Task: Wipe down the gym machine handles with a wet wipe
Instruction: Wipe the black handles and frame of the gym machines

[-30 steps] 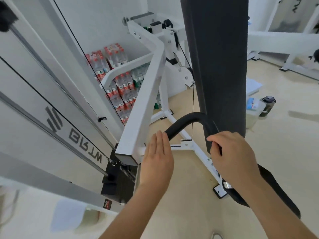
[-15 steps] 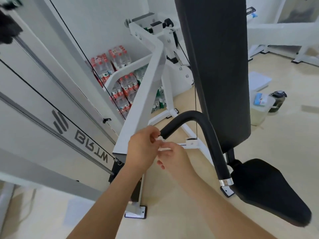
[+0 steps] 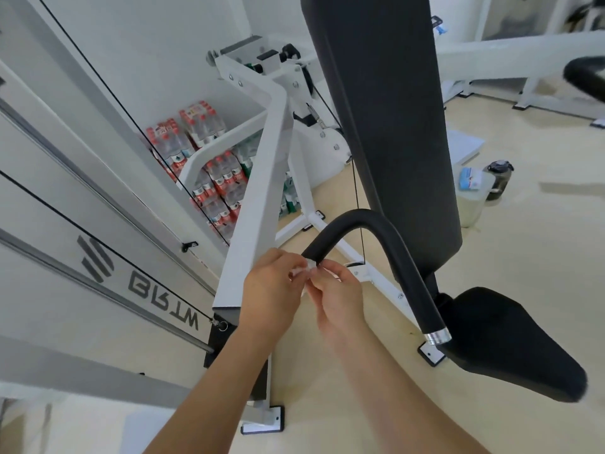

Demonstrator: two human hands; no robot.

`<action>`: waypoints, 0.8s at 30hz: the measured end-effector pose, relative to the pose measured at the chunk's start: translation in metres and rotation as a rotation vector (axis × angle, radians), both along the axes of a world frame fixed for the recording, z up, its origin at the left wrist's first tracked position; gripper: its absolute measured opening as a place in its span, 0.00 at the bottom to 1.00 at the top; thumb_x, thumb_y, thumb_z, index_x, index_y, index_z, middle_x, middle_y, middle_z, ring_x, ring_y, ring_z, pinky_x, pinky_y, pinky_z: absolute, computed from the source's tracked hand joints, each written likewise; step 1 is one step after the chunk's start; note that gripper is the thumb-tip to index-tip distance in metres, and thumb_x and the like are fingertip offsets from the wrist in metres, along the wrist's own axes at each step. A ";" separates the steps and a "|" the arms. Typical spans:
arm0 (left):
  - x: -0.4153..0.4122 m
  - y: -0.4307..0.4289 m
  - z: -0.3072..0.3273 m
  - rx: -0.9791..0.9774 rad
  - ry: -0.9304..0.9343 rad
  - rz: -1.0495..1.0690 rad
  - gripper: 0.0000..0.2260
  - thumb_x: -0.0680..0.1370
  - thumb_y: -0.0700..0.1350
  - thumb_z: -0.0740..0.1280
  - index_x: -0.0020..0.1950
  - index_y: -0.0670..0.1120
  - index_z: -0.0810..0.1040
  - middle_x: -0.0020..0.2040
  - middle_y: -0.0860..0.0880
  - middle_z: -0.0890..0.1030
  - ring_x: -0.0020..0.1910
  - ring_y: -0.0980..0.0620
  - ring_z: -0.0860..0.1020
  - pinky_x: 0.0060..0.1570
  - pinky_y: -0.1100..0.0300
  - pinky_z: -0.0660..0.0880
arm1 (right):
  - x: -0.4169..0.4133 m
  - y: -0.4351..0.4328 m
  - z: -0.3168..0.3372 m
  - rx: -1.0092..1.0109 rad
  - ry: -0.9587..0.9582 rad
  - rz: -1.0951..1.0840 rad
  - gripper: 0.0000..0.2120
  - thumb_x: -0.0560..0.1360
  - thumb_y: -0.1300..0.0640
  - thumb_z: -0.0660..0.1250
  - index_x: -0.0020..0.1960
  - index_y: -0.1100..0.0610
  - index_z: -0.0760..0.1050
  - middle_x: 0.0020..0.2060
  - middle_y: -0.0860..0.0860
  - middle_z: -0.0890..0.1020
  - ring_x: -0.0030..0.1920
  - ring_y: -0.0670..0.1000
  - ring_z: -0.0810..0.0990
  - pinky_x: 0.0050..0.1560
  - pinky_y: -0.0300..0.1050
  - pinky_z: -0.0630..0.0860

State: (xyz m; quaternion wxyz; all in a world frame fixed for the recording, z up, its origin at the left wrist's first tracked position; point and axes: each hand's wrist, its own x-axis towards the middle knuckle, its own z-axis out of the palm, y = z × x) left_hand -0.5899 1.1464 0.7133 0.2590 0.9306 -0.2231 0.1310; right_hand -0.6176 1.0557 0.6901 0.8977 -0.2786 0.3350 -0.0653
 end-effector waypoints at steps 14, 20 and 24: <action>0.021 -0.040 -0.001 0.097 -0.246 -0.122 0.05 0.67 0.36 0.74 0.36 0.44 0.80 0.30 0.47 0.77 0.26 0.48 0.73 0.26 0.60 0.70 | -0.012 -0.015 0.014 -0.158 -0.105 -0.184 0.14 0.73 0.72 0.66 0.53 0.58 0.78 0.50 0.57 0.84 0.53 0.53 0.83 0.56 0.46 0.78; 0.025 -0.080 0.009 0.221 -0.186 -0.103 0.17 0.62 0.33 0.74 0.25 0.45 0.66 0.22 0.51 0.62 0.21 0.53 0.58 0.23 0.65 0.53 | -0.050 -0.066 0.028 -0.736 -0.094 -0.155 0.14 0.74 0.72 0.64 0.55 0.60 0.79 0.50 0.50 0.84 0.50 0.43 0.83 0.52 0.37 0.78; 0.016 -0.108 0.004 0.021 0.099 -0.048 0.11 0.79 0.45 0.61 0.37 0.46 0.73 0.27 0.50 0.73 0.25 0.52 0.71 0.26 0.57 0.68 | -0.069 -0.106 0.030 -0.936 0.037 -0.178 0.15 0.74 0.69 0.62 0.51 0.53 0.80 0.46 0.43 0.84 0.48 0.43 0.82 0.51 0.39 0.78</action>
